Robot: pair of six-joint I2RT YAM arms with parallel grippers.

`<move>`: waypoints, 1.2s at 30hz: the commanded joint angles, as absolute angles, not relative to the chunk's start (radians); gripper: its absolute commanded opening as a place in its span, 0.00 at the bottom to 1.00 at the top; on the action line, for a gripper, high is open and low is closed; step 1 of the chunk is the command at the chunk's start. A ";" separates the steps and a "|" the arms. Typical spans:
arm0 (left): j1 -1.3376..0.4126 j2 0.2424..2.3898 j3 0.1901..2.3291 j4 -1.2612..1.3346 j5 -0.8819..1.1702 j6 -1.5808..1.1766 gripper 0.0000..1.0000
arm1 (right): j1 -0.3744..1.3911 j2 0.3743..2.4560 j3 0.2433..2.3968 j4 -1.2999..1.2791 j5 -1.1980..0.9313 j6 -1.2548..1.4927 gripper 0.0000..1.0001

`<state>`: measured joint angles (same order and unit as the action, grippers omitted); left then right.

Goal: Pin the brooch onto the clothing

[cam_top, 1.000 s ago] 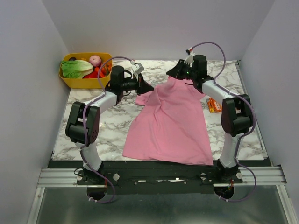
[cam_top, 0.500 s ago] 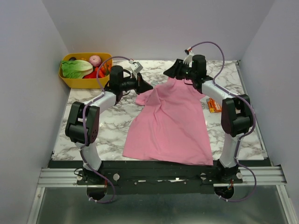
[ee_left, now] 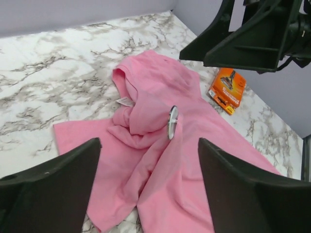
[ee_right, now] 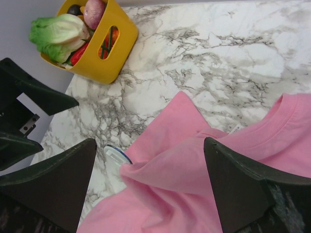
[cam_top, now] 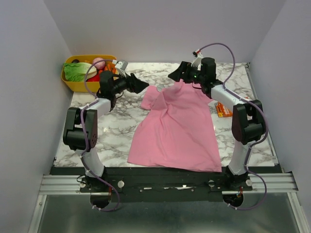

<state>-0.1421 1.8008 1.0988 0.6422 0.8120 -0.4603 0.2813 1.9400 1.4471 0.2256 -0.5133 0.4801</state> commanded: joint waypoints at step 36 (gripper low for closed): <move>-0.262 2.126 1.649 -0.400 0.140 -0.328 0.77 | 0.282 1.625 1.204 0.003 -0.318 0.382 1.00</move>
<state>-0.2199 2.0705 1.5726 -0.2474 0.2386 -0.3889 0.2813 1.6741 1.2419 0.0448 -0.3748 0.3988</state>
